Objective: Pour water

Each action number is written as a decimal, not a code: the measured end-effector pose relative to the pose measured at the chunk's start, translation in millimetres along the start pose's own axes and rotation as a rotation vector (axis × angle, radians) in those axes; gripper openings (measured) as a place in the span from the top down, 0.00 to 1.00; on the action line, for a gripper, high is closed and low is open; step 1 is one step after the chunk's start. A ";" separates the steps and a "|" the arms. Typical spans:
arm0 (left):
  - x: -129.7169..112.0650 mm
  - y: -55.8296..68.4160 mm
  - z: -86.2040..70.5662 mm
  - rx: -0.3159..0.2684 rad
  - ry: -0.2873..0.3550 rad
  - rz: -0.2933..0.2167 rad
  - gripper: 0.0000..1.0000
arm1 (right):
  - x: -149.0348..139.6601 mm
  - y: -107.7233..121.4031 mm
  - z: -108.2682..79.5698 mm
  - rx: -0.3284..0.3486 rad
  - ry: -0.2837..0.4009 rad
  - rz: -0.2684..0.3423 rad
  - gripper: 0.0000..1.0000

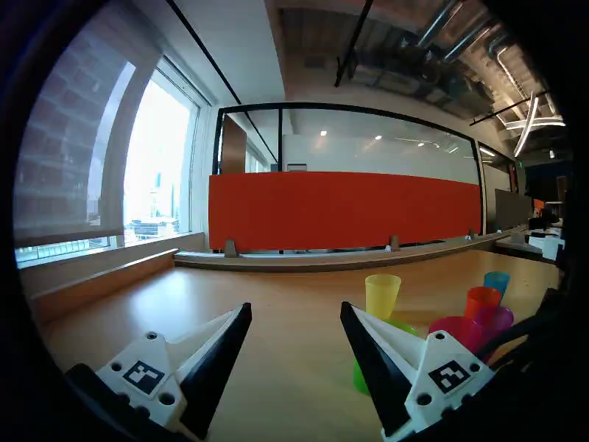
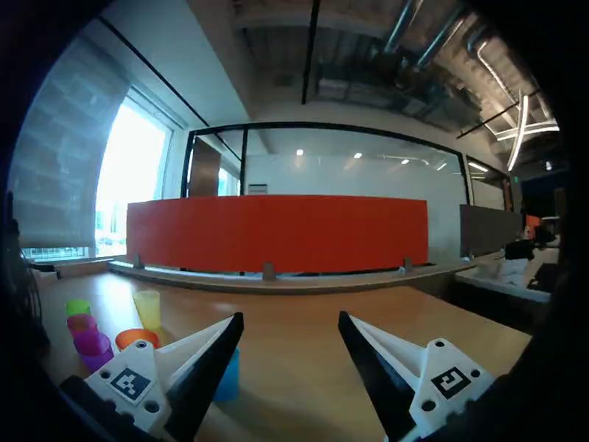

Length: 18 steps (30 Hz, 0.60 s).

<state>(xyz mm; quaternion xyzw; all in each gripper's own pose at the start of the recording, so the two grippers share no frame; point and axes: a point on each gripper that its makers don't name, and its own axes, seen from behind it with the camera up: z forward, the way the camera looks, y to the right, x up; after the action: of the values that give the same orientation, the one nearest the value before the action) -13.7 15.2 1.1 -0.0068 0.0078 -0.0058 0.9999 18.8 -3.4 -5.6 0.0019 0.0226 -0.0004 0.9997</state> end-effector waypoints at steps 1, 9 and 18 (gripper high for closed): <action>0.0 -0.1 -0.1 0.000 0.000 0.000 0.11 | -1.4 0.6 0.6 -0.001 -0.003 0.001 0.00; 0.1 -0.7 -0.4 0.000 0.000 0.000 0.11 | -12.3 4.9 3.8 -0.011 -0.027 0.005 0.00; 0.1 0.2 -0.1 0.000 0.000 0.000 0.11 | -18.6 3.6 6.6 -0.016 -0.058 -0.007 0.00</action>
<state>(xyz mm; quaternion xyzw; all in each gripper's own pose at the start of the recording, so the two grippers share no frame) -13.6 15.4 1.0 -0.0067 0.0078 -0.0057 0.9999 0.5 0.2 1.9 -0.0062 -0.0063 -0.0036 1.0000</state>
